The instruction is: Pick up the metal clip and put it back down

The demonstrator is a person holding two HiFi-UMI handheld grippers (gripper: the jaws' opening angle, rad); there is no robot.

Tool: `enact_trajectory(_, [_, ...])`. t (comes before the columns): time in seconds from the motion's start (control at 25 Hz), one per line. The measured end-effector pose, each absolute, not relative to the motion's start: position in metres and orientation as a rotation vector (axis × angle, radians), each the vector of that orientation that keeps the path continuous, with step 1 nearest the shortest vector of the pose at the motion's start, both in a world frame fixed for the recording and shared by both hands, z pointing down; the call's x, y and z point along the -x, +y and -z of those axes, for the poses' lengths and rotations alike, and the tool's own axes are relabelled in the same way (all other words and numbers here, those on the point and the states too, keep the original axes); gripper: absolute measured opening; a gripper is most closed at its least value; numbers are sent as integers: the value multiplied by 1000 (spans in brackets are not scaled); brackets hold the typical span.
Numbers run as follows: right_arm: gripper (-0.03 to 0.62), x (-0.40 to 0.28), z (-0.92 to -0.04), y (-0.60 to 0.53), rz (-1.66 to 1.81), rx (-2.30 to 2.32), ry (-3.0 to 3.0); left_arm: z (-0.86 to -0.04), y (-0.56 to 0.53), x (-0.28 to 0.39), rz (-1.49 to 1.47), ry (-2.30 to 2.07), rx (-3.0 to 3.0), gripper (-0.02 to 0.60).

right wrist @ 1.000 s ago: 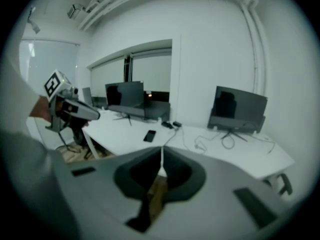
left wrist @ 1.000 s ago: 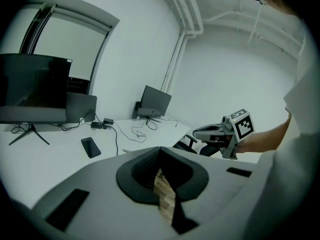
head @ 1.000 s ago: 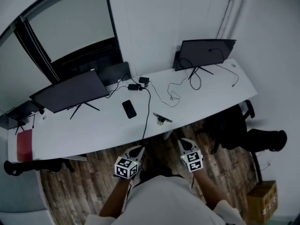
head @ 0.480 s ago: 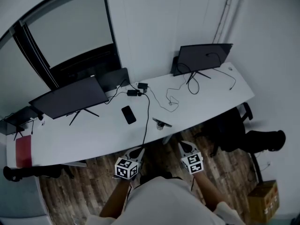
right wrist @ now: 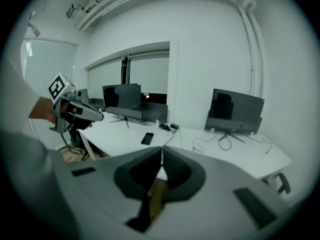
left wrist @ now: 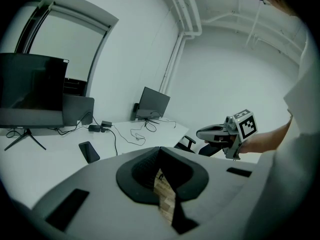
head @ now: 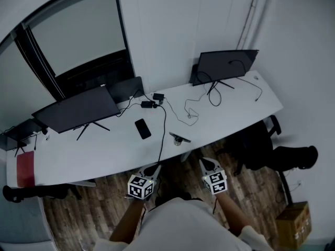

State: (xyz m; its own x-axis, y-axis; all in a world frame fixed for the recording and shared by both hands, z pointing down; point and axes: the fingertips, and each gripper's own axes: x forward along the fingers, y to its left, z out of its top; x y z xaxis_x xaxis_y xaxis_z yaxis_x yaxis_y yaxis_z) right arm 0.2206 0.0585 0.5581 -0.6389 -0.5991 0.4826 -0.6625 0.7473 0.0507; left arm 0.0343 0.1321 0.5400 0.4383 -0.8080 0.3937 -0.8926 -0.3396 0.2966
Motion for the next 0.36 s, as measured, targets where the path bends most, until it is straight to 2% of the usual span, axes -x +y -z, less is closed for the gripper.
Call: enact_trajectory(0.36, [34,-221,-558,62,-181,-943,-2469,-542,133,-36,-247,-1430,-2221,32])
